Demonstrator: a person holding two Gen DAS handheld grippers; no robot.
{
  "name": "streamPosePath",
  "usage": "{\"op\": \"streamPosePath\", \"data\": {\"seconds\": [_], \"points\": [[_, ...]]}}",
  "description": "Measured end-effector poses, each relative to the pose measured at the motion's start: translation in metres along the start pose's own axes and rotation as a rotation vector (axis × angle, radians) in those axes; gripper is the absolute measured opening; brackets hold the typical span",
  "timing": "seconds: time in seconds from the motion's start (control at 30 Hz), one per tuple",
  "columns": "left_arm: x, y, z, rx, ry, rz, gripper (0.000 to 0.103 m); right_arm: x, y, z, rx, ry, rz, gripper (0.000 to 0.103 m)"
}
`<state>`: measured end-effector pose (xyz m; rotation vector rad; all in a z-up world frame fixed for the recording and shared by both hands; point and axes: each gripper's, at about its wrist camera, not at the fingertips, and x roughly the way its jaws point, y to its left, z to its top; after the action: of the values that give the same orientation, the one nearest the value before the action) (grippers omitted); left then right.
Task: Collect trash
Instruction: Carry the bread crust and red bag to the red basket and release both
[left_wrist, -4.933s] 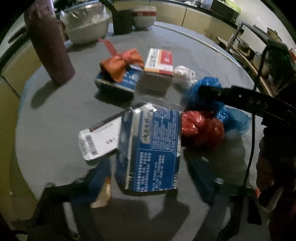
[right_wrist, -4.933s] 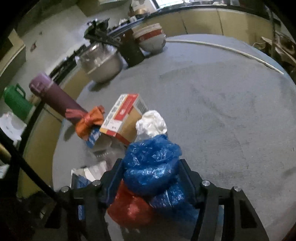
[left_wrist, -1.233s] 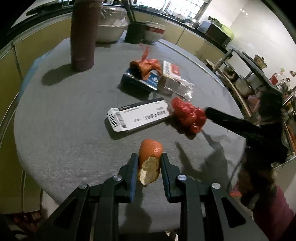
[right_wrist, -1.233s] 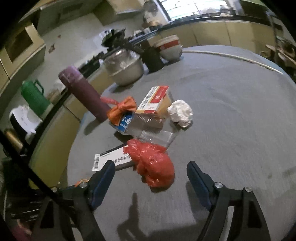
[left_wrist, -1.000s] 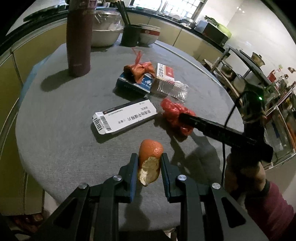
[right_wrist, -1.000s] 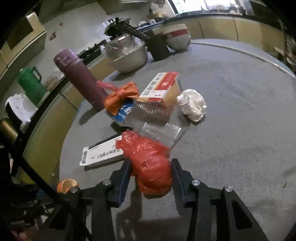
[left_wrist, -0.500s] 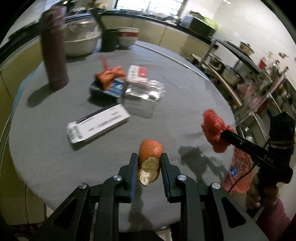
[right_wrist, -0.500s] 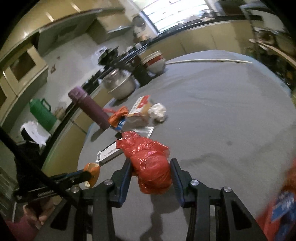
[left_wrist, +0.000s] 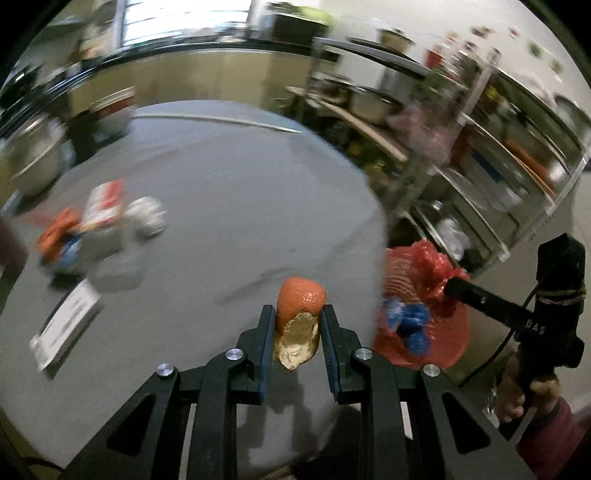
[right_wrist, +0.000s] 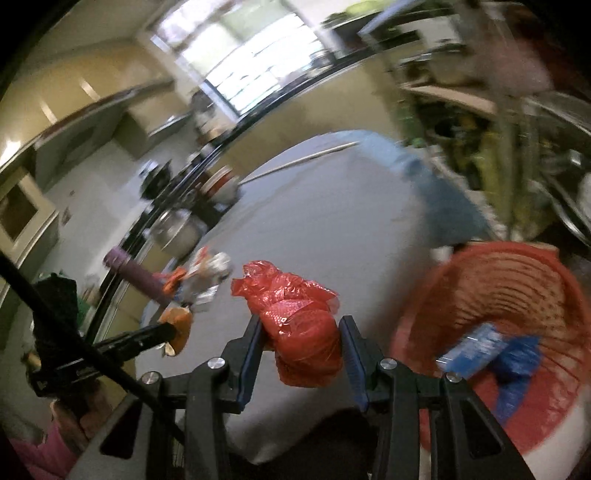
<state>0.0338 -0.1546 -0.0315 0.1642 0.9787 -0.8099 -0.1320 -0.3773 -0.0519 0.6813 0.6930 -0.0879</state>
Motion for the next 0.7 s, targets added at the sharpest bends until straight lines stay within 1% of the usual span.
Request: {"op": "streamPosePath", "data": {"seconds": [0.13, 0.23, 0.3, 0.37, 0.47, 0.57, 0.6, 0.63, 0.67, 0.7], "points": [[0.021, -0.05, 0.015, 0.108, 0.016, -0.055, 0.026, -0.036, -0.051, -0.006, 0.113, -0.056, -0.07, 0.044], [0.037, -0.089, 0.028, 0.176, 0.025, -0.095, 0.026, -0.053, -0.081, -0.009, 0.177, -0.082, -0.102, 0.044], [0.048, -0.108, 0.035, 0.203, 0.038, -0.117, 0.026, -0.062, -0.095, -0.011, 0.206, -0.091, -0.118, 0.044], [0.06, -0.128, 0.041, 0.218, 0.057, -0.159, 0.026, -0.068, -0.11, -0.014, 0.235, -0.093, -0.127, 0.044], [0.078, -0.151, 0.042, 0.228, 0.104, -0.209, 0.027, -0.073, -0.126, -0.019, 0.277, -0.087, -0.13, 0.045], [0.096, -0.167, 0.038, 0.233, 0.154, -0.217, 0.035, -0.073, -0.144, -0.024, 0.34, -0.061, -0.119, 0.053], [0.102, -0.172, 0.035, 0.242, 0.173, -0.216, 0.037, -0.073, -0.147, -0.027, 0.36, -0.054, -0.111, 0.057], [0.105, -0.174, 0.033, 0.249, 0.184, -0.212, 0.042, -0.073, -0.15, -0.029, 0.375, -0.051, -0.1, 0.059], [0.108, -0.175, 0.031, 0.257, 0.198, -0.203, 0.05, -0.072, -0.153, -0.028, 0.38, -0.051, -0.096, 0.06], [0.11, -0.175, 0.029, 0.26, 0.204, -0.192, 0.054, -0.072, -0.154, -0.029, 0.385, -0.054, -0.095, 0.061]]}}
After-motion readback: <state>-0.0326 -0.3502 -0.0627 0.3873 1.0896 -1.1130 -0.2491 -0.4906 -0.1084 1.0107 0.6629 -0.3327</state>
